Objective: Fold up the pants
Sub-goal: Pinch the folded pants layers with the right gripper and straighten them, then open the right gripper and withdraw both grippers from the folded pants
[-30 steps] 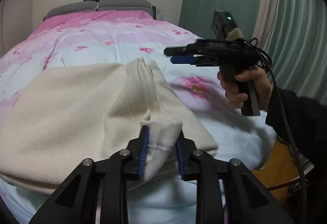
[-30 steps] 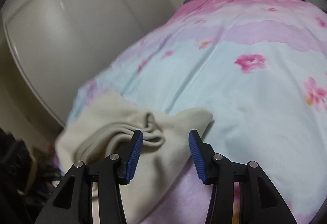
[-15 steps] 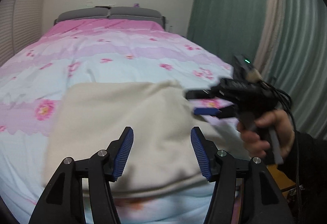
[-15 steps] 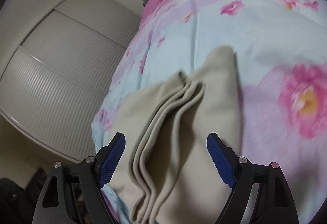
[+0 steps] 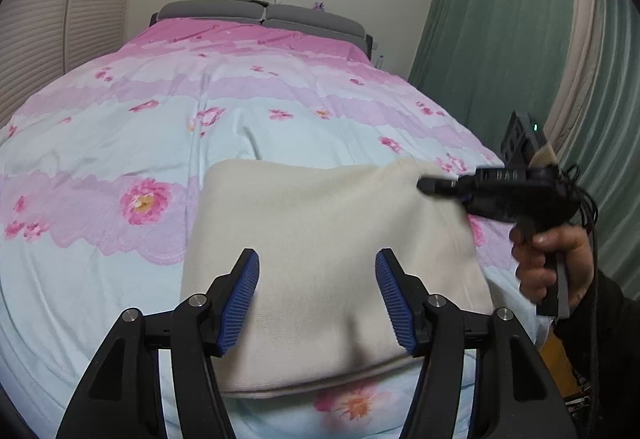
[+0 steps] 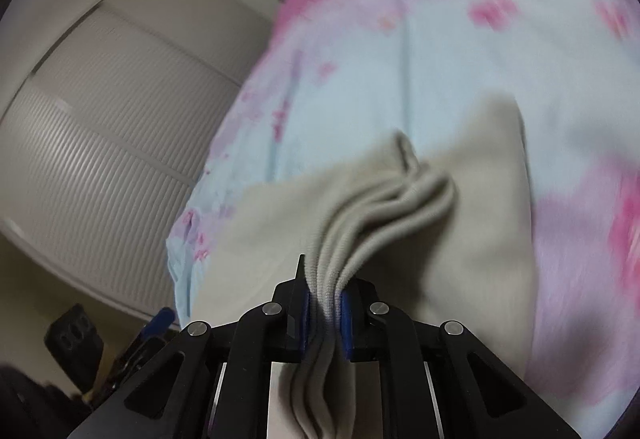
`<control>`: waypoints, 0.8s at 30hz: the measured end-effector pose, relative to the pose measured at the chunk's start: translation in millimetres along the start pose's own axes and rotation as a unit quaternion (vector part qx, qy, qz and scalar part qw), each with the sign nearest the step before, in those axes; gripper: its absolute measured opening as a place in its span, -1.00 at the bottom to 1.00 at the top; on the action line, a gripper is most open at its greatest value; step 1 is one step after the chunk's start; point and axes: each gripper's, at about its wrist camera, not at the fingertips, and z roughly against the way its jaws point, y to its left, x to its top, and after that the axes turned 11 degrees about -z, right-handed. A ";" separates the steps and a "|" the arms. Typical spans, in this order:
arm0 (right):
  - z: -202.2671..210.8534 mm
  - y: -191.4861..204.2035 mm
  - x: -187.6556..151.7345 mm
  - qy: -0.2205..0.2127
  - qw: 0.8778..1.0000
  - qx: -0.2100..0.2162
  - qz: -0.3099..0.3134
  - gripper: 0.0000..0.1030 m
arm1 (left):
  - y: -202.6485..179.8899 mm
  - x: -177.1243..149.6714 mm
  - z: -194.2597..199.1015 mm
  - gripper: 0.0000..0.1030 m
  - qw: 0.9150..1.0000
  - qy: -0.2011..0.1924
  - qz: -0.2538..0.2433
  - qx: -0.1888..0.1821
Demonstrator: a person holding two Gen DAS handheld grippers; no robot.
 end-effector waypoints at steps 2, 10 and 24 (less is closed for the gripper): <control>11.9 9.3 8.0 -0.014 1.000 0.004 0.014 -0.75 | -4.8 1.8 -3.7 0.25 1.000 -0.003 -0.005 -0.005; -16.2 -51.6 -7.2 0.035 0.996 -0.048 -0.068 -0.63 | -5.6 -9.4 -33.9 0.28 0.999 0.037 -0.015 -0.020; 54.9 -41.4 -118.1 -0.020 0.986 -0.053 -0.158 0.14 | 15.6 -19.3 -14.4 0.31 0.999 0.036 -0.007 -0.027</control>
